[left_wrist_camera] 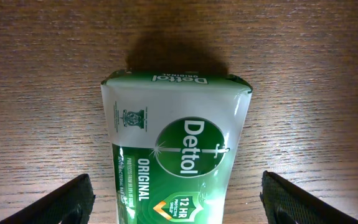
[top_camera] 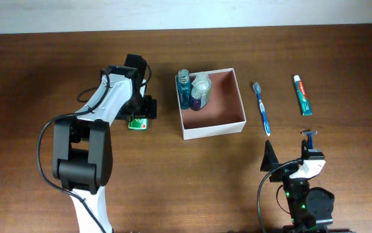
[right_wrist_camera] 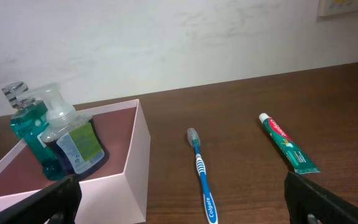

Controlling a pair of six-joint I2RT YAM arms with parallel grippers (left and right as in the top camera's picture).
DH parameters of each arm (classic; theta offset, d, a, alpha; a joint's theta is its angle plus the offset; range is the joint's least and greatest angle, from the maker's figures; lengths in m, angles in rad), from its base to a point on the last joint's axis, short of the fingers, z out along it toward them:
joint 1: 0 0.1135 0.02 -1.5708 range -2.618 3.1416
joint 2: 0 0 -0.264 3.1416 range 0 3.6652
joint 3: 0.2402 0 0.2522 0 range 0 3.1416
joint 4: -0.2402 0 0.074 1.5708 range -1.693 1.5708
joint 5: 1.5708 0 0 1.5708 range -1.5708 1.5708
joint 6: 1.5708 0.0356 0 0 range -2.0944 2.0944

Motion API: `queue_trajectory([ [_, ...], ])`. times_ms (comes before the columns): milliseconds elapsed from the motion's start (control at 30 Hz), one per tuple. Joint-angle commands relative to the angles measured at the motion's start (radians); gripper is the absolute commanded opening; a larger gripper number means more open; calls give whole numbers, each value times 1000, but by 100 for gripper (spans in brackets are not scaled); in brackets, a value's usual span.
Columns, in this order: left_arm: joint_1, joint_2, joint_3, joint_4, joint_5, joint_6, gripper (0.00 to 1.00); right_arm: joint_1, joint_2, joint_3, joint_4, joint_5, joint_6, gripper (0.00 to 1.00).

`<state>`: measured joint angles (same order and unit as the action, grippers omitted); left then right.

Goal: Pack container
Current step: 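Lower the left gripper and close it on the Dettol soap bar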

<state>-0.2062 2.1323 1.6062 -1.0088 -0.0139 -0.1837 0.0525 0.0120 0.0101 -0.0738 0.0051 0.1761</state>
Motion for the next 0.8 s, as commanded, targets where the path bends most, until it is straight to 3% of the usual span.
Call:
queue_trajectory([
  [0, 6, 14, -8, 7, 11, -10, 87, 6, -8, -5, -6, -2, -3, 98],
  [567, 6, 62, -22, 32, 12, -10, 85, 6, -8, -5, -6, -2, -3, 98],
  [633, 6, 62, -22, 32, 12, -10, 72, 6, -8, -5, -6, -2, -3, 98],
  [767, 6, 62, -21, 32, 11, -10, 35, 6, -8, -5, -6, -2, -3, 98],
])
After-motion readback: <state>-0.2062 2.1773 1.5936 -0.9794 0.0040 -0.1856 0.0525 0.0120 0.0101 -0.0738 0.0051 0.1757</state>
